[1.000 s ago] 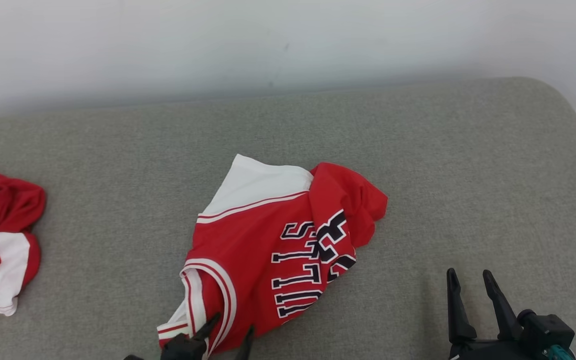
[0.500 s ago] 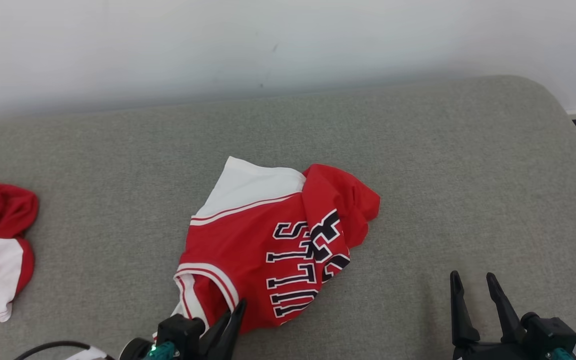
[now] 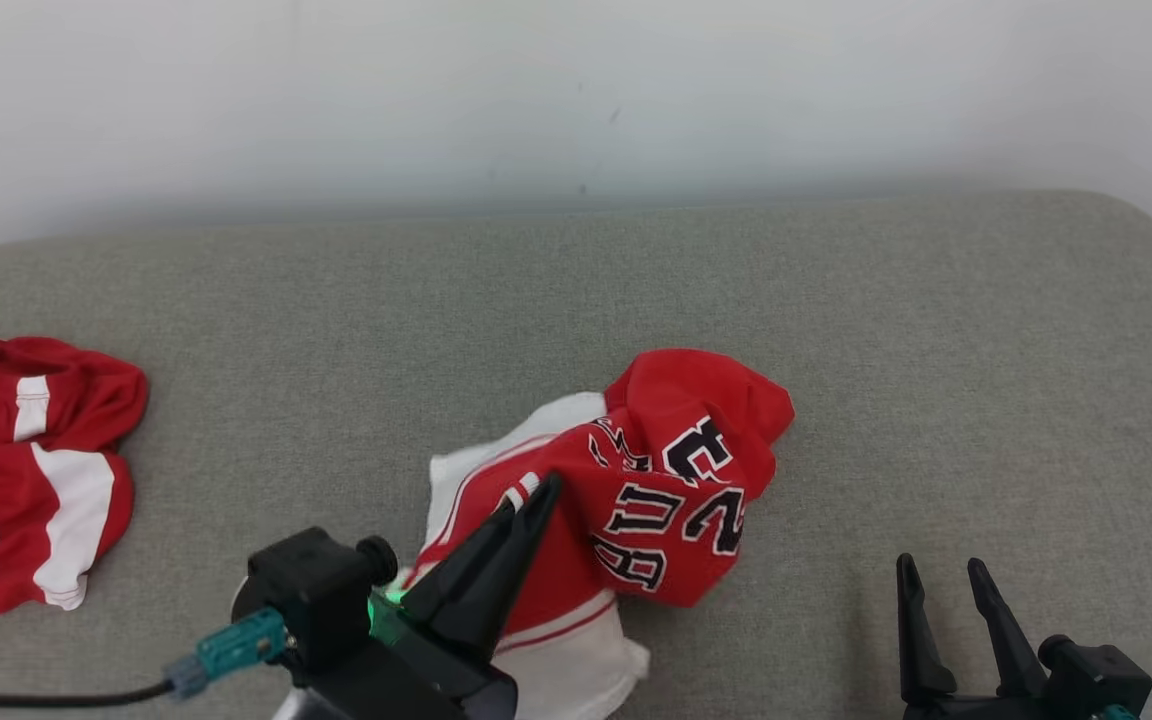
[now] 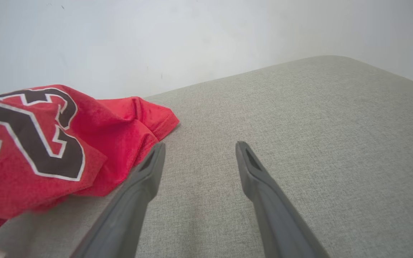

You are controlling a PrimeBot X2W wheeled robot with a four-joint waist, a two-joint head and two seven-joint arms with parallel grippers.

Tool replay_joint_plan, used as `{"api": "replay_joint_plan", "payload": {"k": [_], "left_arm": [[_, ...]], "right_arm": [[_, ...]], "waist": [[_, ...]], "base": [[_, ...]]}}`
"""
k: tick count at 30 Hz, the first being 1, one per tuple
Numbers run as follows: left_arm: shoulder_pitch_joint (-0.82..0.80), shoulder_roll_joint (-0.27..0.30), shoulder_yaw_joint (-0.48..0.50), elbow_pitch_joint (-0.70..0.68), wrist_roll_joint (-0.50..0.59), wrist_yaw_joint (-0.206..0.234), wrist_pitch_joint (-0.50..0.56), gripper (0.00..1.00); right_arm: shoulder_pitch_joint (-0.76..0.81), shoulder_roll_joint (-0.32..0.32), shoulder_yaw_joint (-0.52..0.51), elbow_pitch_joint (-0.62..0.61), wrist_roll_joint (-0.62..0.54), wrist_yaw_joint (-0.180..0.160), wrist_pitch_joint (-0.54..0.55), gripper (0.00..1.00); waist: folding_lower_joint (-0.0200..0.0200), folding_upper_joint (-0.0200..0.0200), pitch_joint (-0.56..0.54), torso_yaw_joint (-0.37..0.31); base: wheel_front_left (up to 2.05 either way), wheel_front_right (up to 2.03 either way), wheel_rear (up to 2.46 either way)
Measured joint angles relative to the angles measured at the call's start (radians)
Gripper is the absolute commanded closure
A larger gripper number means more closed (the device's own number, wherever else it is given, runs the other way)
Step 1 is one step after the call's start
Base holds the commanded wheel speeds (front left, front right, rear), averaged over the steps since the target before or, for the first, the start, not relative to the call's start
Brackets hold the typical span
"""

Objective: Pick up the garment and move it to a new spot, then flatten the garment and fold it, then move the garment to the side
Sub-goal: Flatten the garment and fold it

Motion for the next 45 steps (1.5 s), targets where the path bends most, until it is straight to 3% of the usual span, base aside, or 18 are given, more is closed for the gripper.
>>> {"api": "replay_joint_plan", "payload": {"k": [3, 10, 20, 26, 33, 34, 35, 41, 45], "left_arm": [[-0.034, 0.040, 0.005, 0.024, 0.023, 0.000, 0.033, 1.00], [-0.044, 0.036, 0.029, 0.193, -0.007, -0.050, 0.001, 1.00], [-0.172, 0.073, 0.032, 0.558, 0.077, -0.172, -0.081, 1.00], [-0.253, 0.058, 0.053, 0.754, 0.064, -0.250, -0.133, 1.00], [-0.312, 0.011, 0.053, 0.949, 0.072, -0.303, -0.186, 0.99], [-0.315, 0.004, 0.051, 0.972, 0.073, -0.307, -0.190, 0.60], [-0.322, -0.004, 0.049, 0.988, 0.078, -0.313, -0.197, 0.00], [-0.324, -0.030, 0.057, 1.030, 0.111, -0.322, -0.216, 0.00], [-0.266, -0.036, 0.105, 0.970, 0.134, -0.288, -0.220, 0.00]], "right_arm": [[-0.006, 0.001, 0.008, 0.005, 0.001, 0.000, 0.000, 0.00], [-0.022, 0.001, 0.004, 0.006, 0.001, 0.000, 0.000, 0.00], [-0.052, 0.000, 0.004, 0.015, 0.001, 0.000, 0.000, 0.00], [-0.068, 0.000, 0.006, 0.016, 0.002, 0.000, 0.000, 0.00], [-0.080, 0.000, 0.010, 0.020, 0.006, 0.000, 0.000, 0.00], [-0.080, 0.000, 0.009, 0.021, 0.006, 0.000, 0.000, 0.00], [-0.080, 0.000, 0.010, 0.021, 0.006, 0.000, 0.000, 0.00], [-0.075, 0.000, 0.003, 0.022, 0.002, 0.000, 0.000, 0.00], [-0.058, 0.000, -0.002, 0.018, -0.001, 0.000, 0.000, 0.00]], "waist": [[0.0001, 0.0000, -0.002, -0.006], [0.0000, 0.0001, 0.011, -0.050], [0.0001, 0.0001, 0.055, -0.107], [0.0001, 0.0001, 0.083, -0.140], [0.0001, 0.0002, 0.099, -0.154], [0.0001, 0.0001, 0.098, -0.152], [0.0001, 0.0001, 0.096, -0.149], [0.0001, 0.0001, 0.083, -0.120], [0.0000, 0.0001, 0.069, -0.094]], "base": [[0.00, 0.00, 0.00], [0.00, 0.00, 0.00], [0.00, 0.00, 0.00], [0.00, 0.00, 0.00], [0.00, 0.00, 0.00], [0.00, 0.00, 0.00], [0.00, 0.00, 0.00], [0.00, 0.00, 0.00], [0.00, 0.00, 0.00]]}}
